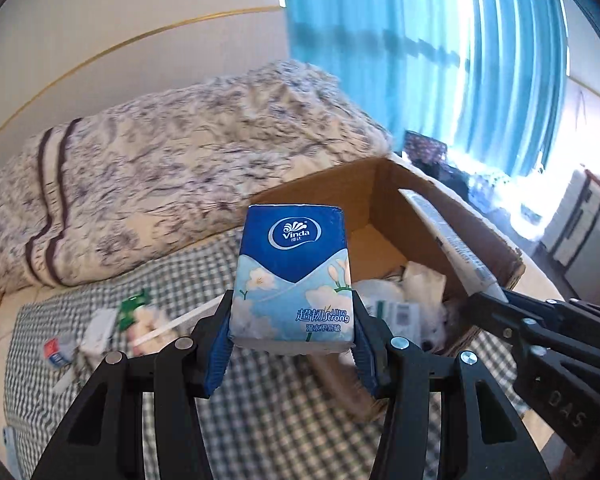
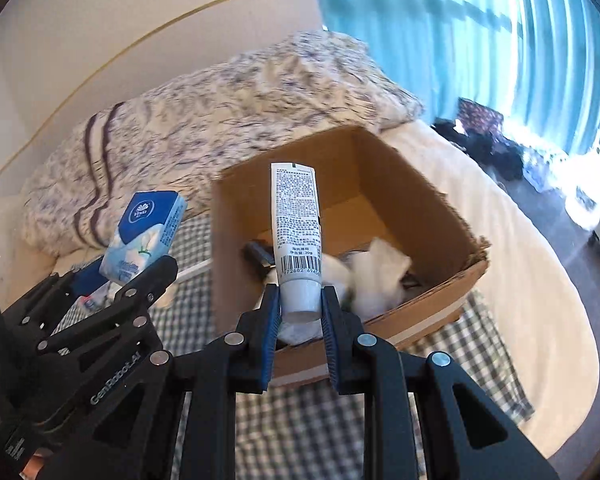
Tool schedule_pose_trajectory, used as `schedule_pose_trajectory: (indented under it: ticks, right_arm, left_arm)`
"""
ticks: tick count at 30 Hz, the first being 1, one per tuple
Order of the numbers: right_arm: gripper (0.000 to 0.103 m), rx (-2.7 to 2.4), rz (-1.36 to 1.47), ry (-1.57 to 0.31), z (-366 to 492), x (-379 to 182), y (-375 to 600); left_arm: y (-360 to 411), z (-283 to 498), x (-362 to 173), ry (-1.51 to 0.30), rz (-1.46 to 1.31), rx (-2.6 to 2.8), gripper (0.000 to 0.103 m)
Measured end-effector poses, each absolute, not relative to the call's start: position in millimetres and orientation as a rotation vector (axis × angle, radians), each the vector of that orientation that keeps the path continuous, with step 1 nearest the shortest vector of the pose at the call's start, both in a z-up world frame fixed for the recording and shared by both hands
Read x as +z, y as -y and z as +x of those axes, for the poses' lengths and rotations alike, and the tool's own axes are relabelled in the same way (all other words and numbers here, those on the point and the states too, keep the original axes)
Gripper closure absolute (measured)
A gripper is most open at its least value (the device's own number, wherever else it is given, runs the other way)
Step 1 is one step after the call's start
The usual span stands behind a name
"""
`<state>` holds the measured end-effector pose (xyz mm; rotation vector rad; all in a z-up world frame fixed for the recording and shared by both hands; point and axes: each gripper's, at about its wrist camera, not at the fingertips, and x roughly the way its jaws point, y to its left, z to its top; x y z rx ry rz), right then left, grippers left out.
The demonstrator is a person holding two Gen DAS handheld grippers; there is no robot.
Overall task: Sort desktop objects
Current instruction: 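Carry the tissue pack and toothpaste tube over the box and release both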
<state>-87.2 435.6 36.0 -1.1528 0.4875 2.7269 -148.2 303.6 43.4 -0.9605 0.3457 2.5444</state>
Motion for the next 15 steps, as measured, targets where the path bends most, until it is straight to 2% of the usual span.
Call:
schedule_pose_trajectory:
  ticks: [4, 6, 7, 8, 9, 10, 11, 15]
  right_arm:
    - [0.083, 2.694, -1.164, -0.517, -100.7, 24.4, -456.3]
    - [0.083, 2.674, -1.174, -0.527, -108.2, 19.0, -463.0]
    - [0.081, 2.666, -1.174, -0.54, -108.4, 16.6, -465.4]
    - [0.076, 2.654, -1.175, -0.576, -109.4, 13.9, -469.9]
    - [0.067, 2.643, -1.175, -0.601, -109.7, 12.3, -473.8]
    - [0.053, 2.637, -1.166, -0.627, -109.4, 11.1, -478.1]
    - [0.049, 2.638, -1.155, -0.638, -107.4, 10.8, -480.8]
    - [0.047, 2.641, -1.141, -0.648, -104.4, 11.3, -482.8]
  left_arm:
    - [-328.4, -159.0, 34.7, -0.364, -0.973, 2.505, 0.05]
    - [-339.2, -165.2, 27.1, -0.38, -0.999, 2.479, 0.045]
    - [-343.0, -166.7, 23.7, -0.388, -1.006, 2.481, 0.032]
    - [-345.1, -168.6, 20.1, -0.398, -1.008, 2.497, 0.022]
    - [-344.6, -170.4, 17.5, -0.402, -1.005, 2.515, 0.02]
    - [-343.2, -171.9, 15.9, -0.396, -1.009, 2.519, 0.02]
    - [-340.5, -173.8, 14.4, -0.38, -1.021, 2.509, 0.019]
    - [-325.6, -178.4, 12.6, -0.346, -1.048, 2.523, 0.017]
